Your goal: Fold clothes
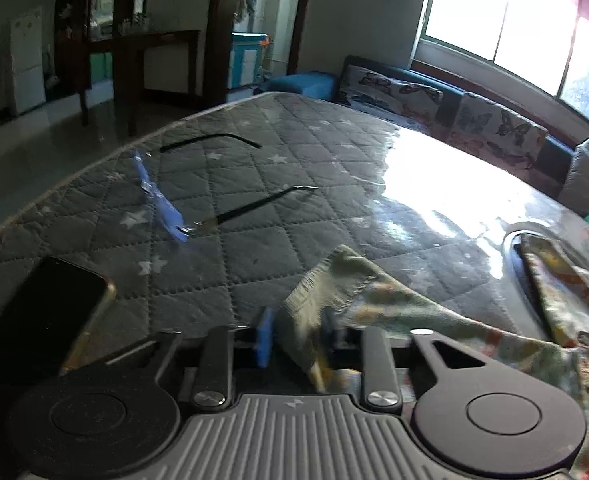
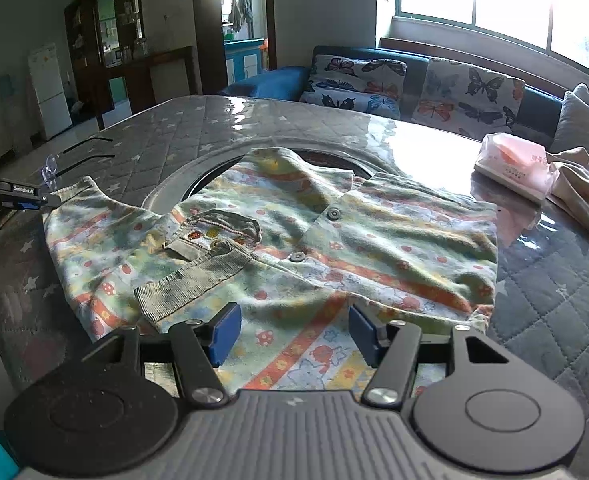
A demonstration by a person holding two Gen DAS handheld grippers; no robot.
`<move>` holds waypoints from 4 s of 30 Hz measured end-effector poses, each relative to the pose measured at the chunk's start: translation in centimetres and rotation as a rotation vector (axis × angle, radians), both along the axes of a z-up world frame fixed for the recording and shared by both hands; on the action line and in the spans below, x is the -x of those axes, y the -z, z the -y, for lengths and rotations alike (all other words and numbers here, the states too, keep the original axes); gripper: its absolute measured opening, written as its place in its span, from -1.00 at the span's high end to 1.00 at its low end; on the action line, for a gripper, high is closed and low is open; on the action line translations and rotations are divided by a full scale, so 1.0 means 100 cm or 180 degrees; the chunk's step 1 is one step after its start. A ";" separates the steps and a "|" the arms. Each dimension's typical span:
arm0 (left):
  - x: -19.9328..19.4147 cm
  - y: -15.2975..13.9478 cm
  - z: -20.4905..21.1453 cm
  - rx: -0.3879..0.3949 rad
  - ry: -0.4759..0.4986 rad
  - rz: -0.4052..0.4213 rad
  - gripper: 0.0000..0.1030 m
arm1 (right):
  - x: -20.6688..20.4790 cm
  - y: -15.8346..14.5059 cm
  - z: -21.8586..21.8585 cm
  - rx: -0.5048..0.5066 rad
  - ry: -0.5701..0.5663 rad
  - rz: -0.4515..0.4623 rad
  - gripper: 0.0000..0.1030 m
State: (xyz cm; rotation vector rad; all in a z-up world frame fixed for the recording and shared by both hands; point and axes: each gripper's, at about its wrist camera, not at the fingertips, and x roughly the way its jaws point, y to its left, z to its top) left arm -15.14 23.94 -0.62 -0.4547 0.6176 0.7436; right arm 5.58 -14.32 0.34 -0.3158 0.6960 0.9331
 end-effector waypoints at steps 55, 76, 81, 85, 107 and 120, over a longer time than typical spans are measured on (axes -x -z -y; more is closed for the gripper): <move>-0.074 -0.013 0.134 0.0381 0.2319 0.0226 0.19 | -0.038 0.025 0.035 -0.0276 0.0515 -0.0546 0.13; -0.127 -0.010 0.145 0.0219 0.2559 0.0234 0.19 | -0.019 -0.001 0.025 -0.0148 0.0482 -0.0096 0.89; -0.129 -0.003 0.139 0.0275 0.2506 0.0178 0.20 | -0.023 0.006 0.026 -0.0088 0.0543 -0.0114 0.70; -0.121 -0.011 0.141 0.0253 0.2552 0.0238 0.19 | -0.022 0.004 0.027 -0.0096 0.0516 -0.0090 0.70; -0.094 -0.005 0.201 -0.0134 0.3146 -0.0029 0.09 | 0.019 0.013 0.030 0.0196 -0.0122 -0.0142 0.25; -0.071 -0.027 0.223 0.0074 0.3207 -0.0211 0.00 | 0.034 -0.002 0.057 0.0342 -0.0074 0.0084 0.01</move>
